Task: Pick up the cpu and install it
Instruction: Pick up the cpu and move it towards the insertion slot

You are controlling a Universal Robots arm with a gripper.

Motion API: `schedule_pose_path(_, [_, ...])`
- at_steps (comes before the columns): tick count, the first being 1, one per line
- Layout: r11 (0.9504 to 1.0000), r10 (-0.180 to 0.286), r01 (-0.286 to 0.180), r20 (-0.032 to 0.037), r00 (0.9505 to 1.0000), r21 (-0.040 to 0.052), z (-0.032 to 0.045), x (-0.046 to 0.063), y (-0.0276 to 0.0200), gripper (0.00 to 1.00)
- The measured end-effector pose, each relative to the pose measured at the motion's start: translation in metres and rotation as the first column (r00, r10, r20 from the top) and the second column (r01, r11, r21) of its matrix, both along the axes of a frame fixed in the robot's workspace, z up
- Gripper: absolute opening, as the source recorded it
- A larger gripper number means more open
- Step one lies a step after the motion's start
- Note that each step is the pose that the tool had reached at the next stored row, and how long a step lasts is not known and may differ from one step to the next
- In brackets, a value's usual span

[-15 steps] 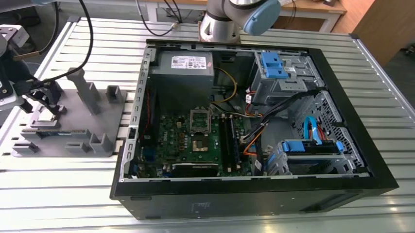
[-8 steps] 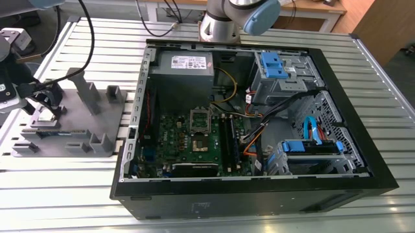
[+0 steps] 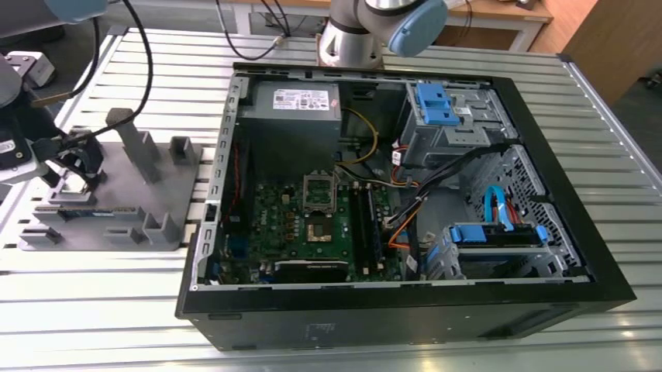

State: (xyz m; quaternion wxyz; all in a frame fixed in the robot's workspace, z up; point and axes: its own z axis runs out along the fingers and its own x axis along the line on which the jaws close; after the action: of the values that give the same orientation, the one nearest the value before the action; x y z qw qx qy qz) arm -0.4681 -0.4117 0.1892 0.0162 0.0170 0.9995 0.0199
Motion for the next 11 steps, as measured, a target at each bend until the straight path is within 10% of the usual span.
schedule_pose_path(11, [1.0000,0.000,0.000,0.0000,1.0000,0.0000,-0.0041,0.0000,0.0000,0.65])
